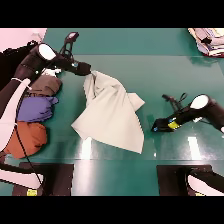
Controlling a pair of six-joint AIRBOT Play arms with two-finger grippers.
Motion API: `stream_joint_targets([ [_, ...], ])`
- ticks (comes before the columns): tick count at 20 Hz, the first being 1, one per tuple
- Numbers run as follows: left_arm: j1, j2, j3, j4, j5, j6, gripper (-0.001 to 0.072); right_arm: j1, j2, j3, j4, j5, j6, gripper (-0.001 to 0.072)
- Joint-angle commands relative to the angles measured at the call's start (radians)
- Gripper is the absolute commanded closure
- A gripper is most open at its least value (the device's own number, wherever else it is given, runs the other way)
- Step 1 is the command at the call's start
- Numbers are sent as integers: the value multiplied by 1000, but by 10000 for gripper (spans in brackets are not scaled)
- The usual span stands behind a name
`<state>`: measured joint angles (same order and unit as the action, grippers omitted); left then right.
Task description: Fold the shirts.
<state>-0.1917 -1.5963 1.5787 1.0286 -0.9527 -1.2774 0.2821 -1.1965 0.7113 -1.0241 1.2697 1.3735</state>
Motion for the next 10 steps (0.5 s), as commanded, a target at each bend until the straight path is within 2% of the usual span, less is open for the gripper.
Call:
stream_joint_targets([
  [1, 12, 19, 27, 10, -19, 3, 683, 118, -83, -50, 84, -110, -19, 321],
  [2, 12, 19, 27, 14, -26, 3, 683, 149, -103, -37, 92, -140, -21, 347],
  [5, 12, 19, 27, 15, -34, 3, 682, 226, -148, 27, 91, -214, -20, 348],
  [6, 12, 19, 27, 15, -35, 3, 683, 241, -159, 49, 91, -228, -20, 370],
  [9, 12, 23, 27, 16, -35, 3, 683, 268, -180, 105, 85, -261, -21, 655],
  [10, 12, 32, 27, 26, -31, 3, 684, 269, -176, 123, 76, -269, -21, 693],
])
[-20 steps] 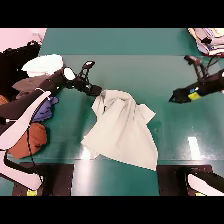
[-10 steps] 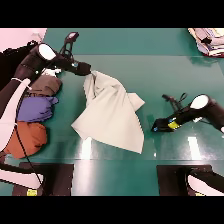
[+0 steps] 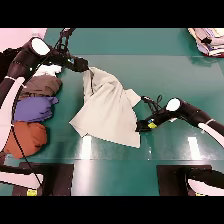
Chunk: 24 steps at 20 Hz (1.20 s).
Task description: Fold the shirts.
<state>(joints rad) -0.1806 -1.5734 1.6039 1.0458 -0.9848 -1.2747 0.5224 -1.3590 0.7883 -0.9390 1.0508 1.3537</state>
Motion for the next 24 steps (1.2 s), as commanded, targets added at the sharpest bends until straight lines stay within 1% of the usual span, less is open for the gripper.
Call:
stream_joint_targets([
  [1, 1, 29, 6, 35, 12, 0, 684, 20, -1, 74, -33, -50, 0, 693],
  [3, 1, 93, 38, 113, 25, 0, 684, -20, 54, 154, -112, -27, 17, 694],
  [6, 1, 229, 141, 212, 19, 0, 683, -141, 177, 331, -255, 47, 72, 694],
  [10, 1, 415, 282, 229, -13, 21, 683, -345, 332, 591, -267, 85, 76, 695],
  [14, 1, 589, 312, 228, -27, 26, 683, -478, 441, 782, -267, 89, 75, 694],
  [19, 1, 710, 313, 196, -68, 26, 683, -526, 459, 985, -267, 148, 74, 695],
  [21, 1, 723, 316, 153, -119, 27, 683, -526, 428, 1074, -267, 196, 74, 695],
  [24, 1, 709, 279, 103, -241, 26, 683, -526, 339, 1213, -267, 321, 76, 695],
])
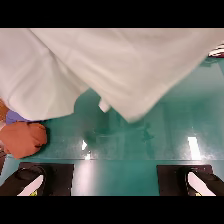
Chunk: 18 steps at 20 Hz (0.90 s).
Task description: Fold the shirts.
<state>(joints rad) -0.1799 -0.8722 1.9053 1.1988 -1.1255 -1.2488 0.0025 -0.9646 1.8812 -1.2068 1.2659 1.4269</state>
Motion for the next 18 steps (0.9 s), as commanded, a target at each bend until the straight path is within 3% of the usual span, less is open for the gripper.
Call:
stream_joint_targets([
  [1, 0, 0, -60, -56, -129, 0, 683, -6, -100, 160, 1, 159, 12, 695],
  [5, 0, -49, -346, -93, -220, 0, 683, 37, -268, 95, -2, 318, 32, 695],
  [7, 0, -89, -514, -104, -202, 0, 683, 59, -362, 7, -2, 343, 30, 695],
  [11, 0, -240, -740, -85, 64, 40, 683, 64, -543, -121, -2, 204, 30, 695],
  [15, 0, -463, -685, -85, 344, 57, 682, 64, -665, -124, -1, 37, 30, 694],
  [18, 0, -618, -603, -85, 397, 53, 681, 63, -721, -124, 1, -47, 30, 693],
])
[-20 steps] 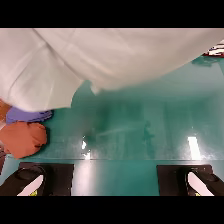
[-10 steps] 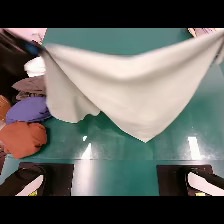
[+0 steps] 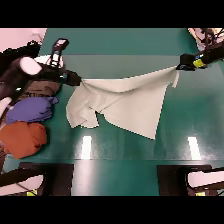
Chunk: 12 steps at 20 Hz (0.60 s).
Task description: Fold the shirts.
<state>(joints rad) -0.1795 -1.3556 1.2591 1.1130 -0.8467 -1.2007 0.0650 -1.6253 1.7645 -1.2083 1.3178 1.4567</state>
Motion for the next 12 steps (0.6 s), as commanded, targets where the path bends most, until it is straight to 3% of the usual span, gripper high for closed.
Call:
stream_joint_targets([
  [1, 0, -171, 69, 1, 113, 3, 676, -1, -70, -7, 3, -114, 0, 687],
  [2, 0, -190, 88, 1, 105, -1, 484, -1, -76, -7, 3, -126, 0, 574],
  [3, 0, -198, 100, 3, 101, -14, 300, -1, -77, -7, 3, -138, 0, 379],
  [5, 17, -197, 141, 10, 28, -14, 274, -9, -73, 7, 4, -128, -3, 345],
  [9, 175, -169, 237, 0, -323, -30, 274, -44, -22, -10, 11, 14, -56, 345],
  [12, 311, -109, 143, -31, -415, -30, 274, -66, 79, -157, 11, 44, -82, 345],
])
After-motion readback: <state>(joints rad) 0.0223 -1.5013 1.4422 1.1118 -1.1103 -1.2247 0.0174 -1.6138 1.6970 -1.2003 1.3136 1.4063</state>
